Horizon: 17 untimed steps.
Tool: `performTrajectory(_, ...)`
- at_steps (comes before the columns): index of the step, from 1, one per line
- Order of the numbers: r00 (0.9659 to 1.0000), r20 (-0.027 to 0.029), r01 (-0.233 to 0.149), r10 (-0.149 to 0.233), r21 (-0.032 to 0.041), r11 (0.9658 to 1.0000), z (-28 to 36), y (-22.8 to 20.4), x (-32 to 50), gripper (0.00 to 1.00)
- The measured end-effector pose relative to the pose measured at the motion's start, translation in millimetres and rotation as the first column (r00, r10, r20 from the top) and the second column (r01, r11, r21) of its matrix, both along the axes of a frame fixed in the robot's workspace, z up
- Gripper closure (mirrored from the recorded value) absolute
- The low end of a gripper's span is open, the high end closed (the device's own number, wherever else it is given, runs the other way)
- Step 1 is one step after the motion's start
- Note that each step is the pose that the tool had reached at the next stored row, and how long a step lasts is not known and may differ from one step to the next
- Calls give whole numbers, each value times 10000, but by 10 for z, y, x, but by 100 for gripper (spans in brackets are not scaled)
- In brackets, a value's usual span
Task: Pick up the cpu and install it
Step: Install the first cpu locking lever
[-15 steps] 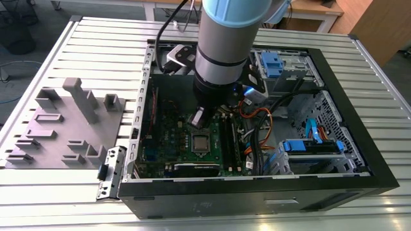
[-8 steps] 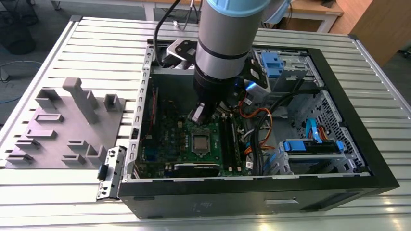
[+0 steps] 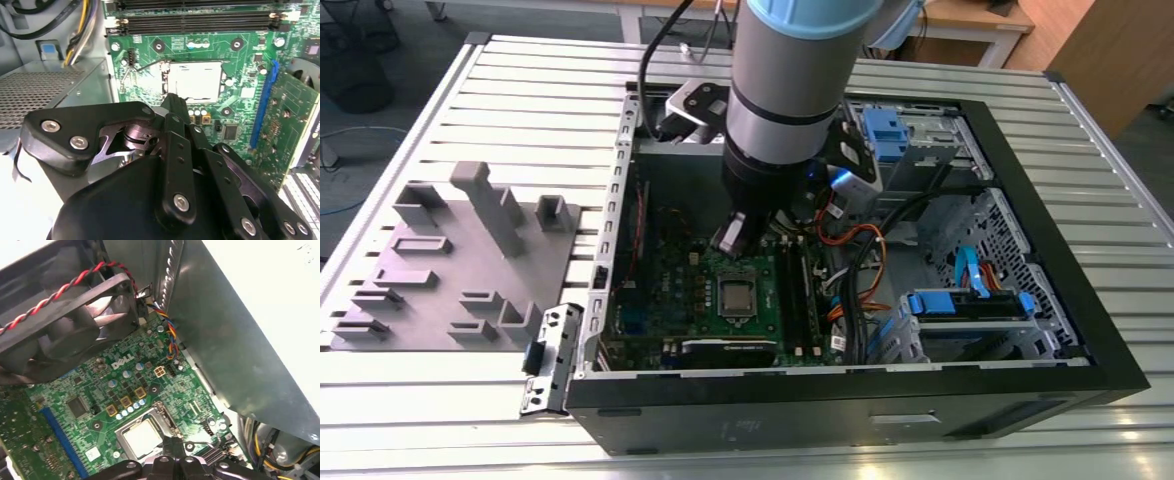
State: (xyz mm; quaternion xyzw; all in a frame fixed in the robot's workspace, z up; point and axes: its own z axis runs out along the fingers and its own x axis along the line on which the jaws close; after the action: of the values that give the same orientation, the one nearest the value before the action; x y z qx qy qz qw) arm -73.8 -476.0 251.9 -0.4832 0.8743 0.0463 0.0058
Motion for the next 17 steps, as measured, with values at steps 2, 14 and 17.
performTrajectory(2, 10000, 44, -9, 8, 159, 9999, 0, 0, 0, 89)
performTrajectory(14, 10000, 86, -38, 35, 344, 9994, -1, 16, 144, 89)
performTrajectory(17, 9999, 86, -55, 52, 358, 9993, 0, 20, 199, 89)
